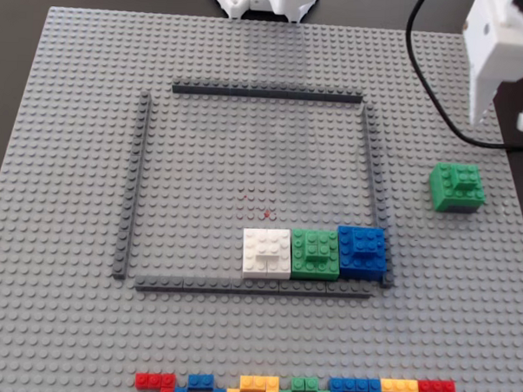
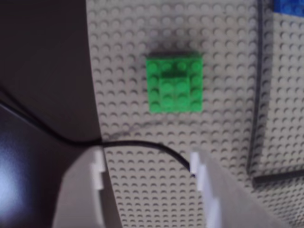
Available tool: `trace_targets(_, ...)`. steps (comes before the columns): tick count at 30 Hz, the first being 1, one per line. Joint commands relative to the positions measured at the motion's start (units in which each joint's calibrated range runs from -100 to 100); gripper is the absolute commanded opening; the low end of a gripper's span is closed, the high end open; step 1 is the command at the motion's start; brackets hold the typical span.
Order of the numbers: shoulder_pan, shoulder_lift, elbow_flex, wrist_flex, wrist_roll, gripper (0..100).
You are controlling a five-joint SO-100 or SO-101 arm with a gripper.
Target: Grab the cube and place it into the grid
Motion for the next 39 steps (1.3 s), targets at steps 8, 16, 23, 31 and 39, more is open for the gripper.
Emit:
trace_targets(8, 2.34, 4.13, -1.05, -2.91, 0.83, 29)
trace_targets(16, 2.49, 7.23, -1.05, -3.44, 0.78, 29)
trace_targets(23, 2.49, 7.74, -1.23, -4.18, 0.59, 28)
trace_targets(31, 3.00, 8.69, -0.14, -4.91, 0.54, 28)
trace_targets(39, 3.00, 9.12, 1.22, -5.15, 1.03, 22)
